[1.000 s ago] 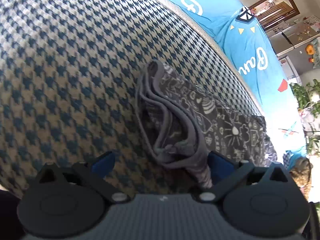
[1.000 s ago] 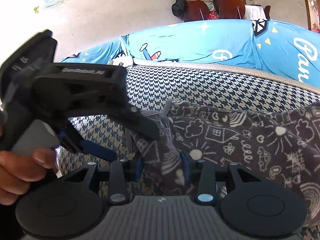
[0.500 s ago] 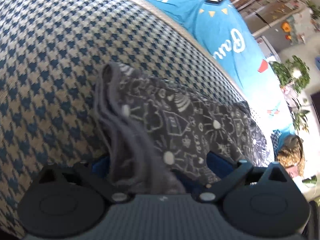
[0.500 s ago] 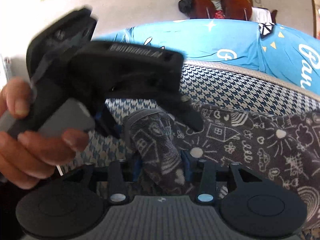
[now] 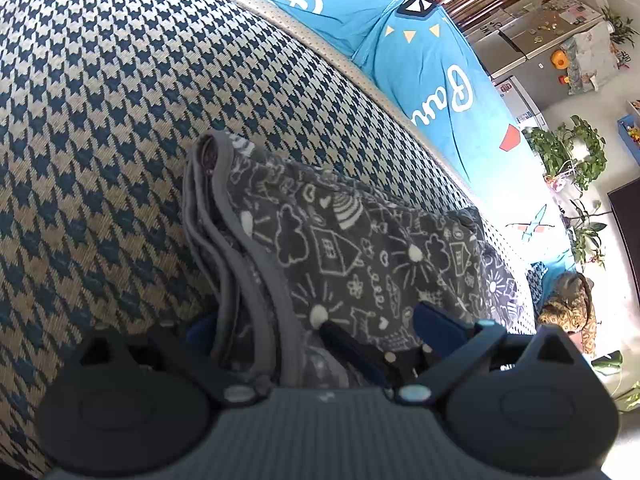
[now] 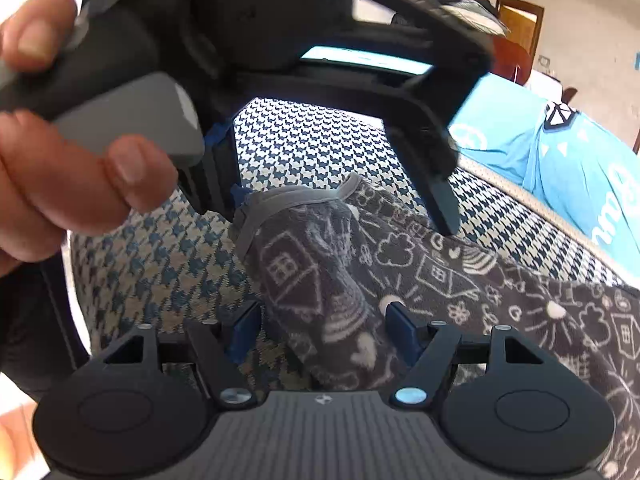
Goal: Fold clothes
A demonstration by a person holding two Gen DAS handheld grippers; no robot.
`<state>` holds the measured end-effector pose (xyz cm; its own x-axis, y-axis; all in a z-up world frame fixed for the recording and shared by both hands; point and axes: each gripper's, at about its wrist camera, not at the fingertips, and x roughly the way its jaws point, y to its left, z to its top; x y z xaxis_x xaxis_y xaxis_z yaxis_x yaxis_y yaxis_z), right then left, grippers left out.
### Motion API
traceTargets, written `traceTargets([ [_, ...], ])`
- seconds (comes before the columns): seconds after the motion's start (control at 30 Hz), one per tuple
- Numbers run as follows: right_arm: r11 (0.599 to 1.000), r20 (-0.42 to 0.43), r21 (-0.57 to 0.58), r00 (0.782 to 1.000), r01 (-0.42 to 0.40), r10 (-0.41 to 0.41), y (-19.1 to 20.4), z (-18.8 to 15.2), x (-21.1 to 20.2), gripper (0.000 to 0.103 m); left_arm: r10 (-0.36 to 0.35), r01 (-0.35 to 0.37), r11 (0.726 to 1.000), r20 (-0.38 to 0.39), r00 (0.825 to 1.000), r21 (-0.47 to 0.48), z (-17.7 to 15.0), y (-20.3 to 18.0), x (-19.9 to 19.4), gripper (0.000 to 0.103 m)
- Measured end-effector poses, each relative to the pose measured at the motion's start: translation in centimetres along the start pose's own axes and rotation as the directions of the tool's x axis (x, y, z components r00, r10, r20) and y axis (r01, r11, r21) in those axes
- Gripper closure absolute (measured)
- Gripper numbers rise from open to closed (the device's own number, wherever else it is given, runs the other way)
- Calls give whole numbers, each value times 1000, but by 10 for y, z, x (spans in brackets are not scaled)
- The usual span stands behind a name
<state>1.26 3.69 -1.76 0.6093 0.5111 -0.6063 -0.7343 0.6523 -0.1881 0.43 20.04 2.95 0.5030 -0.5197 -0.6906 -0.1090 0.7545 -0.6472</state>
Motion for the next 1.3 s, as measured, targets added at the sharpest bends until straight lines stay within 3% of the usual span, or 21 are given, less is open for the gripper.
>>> traceTargets([
  [0.17, 999, 1, -20, 999, 46, -46, 2, 1, 14, 36, 4, -4, 1000, -4, 1000, 0, -1, 3, -5, 2],
  [0.3, 998, 8, -5, 998, 55, -55, -2, 4, 17, 57, 43, -43, 999, 12, 999, 19, 0, 1, -1, 2],
  [0.4, 999, 21, 11, 999, 49, -49, -5, 6, 14, 62, 90, -90, 996, 35, 995, 15, 4, 1, 4, 1],
  [0.5, 999, 35, 18, 998, 49, -50, -8, 8, 11, 64, 128, -128, 992, 44, 991, -6, 12, 5, 8, 0],
  [0.77, 998, 62, 55, 997, 41, -45, -22, 12, 4, 66, 136, -134, 990, 27, 990, -53, 34, 23, 22, 0],
  [0.87, 997, 70, 75, 997, 35, -41, -17, 19, -12, 66, 113, -112, 992, 24, 993, -50, 42, 24, 26, 15],
  [0.93, 996, 71, 76, 997, 36, -41, -16, 23, -25, 66, 97, -96, 994, 10, 995, -51, 47, 24, 31, 36],
  [1.03, 998, 64, 54, 997, 41, -44, -22, 26, -15, 65, 110, -110, 993, 10, 994, -45, 48, 25, 35, 46],
  [1.3, 996, 28, -73, 998, 56, -54, -9, 19, -5, 54, 100, -99, 994, 15, 995, -46, 44, 29, 27, 52],
])
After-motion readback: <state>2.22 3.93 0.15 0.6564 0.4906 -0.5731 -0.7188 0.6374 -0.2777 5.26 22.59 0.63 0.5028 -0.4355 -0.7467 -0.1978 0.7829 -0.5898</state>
